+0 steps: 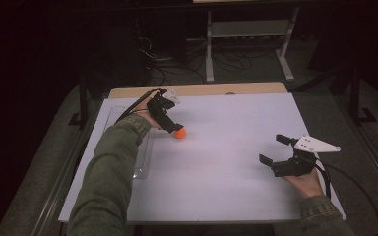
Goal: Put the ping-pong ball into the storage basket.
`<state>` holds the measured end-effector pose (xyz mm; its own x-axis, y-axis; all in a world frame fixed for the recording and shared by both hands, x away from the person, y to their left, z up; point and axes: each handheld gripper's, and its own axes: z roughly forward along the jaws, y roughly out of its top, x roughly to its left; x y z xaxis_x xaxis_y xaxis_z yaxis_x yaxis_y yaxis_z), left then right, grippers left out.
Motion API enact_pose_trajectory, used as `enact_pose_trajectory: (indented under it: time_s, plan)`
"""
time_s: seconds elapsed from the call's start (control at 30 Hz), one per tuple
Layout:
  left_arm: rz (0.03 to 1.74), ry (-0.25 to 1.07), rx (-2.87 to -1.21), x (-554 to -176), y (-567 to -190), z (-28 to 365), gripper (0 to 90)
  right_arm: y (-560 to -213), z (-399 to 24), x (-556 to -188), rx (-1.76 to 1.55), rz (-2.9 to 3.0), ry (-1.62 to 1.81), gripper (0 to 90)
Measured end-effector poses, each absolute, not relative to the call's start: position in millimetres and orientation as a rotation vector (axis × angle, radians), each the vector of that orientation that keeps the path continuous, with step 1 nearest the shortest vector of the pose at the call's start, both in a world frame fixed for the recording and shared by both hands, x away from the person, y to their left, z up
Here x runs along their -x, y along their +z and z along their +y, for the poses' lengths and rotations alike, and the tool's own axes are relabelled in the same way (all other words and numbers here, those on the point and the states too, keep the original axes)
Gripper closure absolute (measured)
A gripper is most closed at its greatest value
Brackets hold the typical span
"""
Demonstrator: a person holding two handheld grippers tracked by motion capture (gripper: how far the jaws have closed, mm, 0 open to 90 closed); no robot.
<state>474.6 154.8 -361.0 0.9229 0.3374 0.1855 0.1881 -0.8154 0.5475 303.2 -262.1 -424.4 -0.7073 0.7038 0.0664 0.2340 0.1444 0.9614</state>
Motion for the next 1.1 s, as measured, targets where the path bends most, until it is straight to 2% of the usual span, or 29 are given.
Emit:
enact_pose_trajectory:
  time_s: [0.4,1.1]
  plan:
    - [0.323,0.341,-2.623,-478,-370,142,0.0,-424,-262,-303,-0.891,2.031,1.589,0.0]
    - [0.339,0.254,-2.708,-483,-388,139,0.0,-424,-261,-303,-0.881,2.040,1.589,0.0]
